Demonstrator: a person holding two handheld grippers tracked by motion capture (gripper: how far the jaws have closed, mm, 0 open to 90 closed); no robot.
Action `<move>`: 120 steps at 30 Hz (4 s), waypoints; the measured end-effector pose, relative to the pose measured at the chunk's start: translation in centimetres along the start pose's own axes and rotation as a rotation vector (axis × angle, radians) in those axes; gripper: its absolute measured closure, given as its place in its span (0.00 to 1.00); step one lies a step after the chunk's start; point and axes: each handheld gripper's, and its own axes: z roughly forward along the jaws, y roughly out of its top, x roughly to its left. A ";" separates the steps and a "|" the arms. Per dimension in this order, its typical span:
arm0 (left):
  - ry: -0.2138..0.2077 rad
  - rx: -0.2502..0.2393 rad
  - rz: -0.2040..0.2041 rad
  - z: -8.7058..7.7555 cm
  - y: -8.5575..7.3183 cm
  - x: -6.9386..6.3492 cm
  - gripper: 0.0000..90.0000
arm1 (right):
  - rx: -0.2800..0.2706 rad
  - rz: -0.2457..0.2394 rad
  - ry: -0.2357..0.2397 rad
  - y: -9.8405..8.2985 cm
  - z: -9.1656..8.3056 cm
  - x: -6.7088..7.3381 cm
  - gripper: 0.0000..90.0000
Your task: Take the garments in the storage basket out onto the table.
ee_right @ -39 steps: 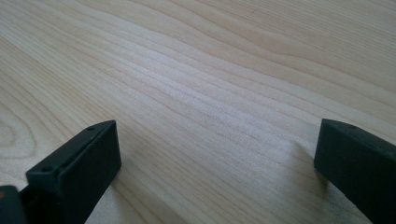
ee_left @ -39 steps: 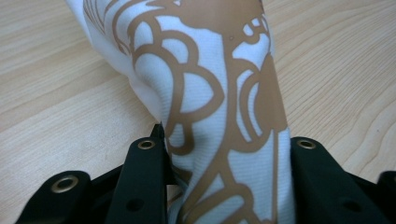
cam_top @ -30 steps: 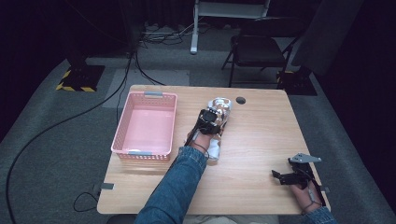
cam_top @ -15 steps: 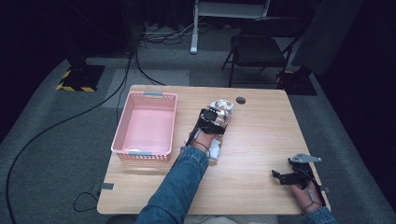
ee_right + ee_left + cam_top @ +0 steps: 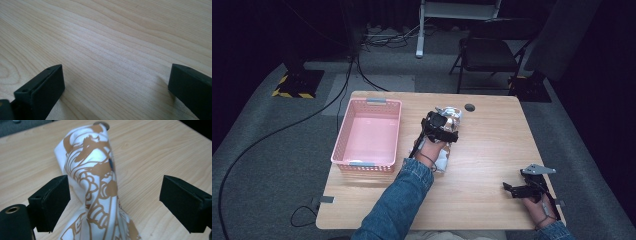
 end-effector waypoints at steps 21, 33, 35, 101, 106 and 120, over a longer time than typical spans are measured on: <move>-0.011 -0.102 0.077 -5.8 0.1 -2.5 0.05 | 0.000 -0.001 0.001 0.0 0.0 0.0 0.00; -0.039 -0.120 0.112 -7.9 -0.2 -3.5 0.05 | 0.000 -0.002 0.001 0.0 0.0 0.0 0.00; -0.049 -0.121 0.107 -8.1 -0.4 -3.5 0.05 | 0.000 -0.001 0.001 0.0 0.0 0.0 0.00; 0.007 -0.131 0.162 -12.6 -8.4 -1.3 0.06 | 0.000 -0.001 0.001 0.0 0.0 0.0 0.00; 0.013 -0.125 0.161 -12.7 -9.1 -1.0 0.06 | 0.000 -0.001 0.001 0.0 0.0 0.0 0.00; 0.033 -0.111 0.145 -13.3 -10.8 0.3 0.06 | 0.000 -0.001 0.001 0.0 0.0 0.0 0.00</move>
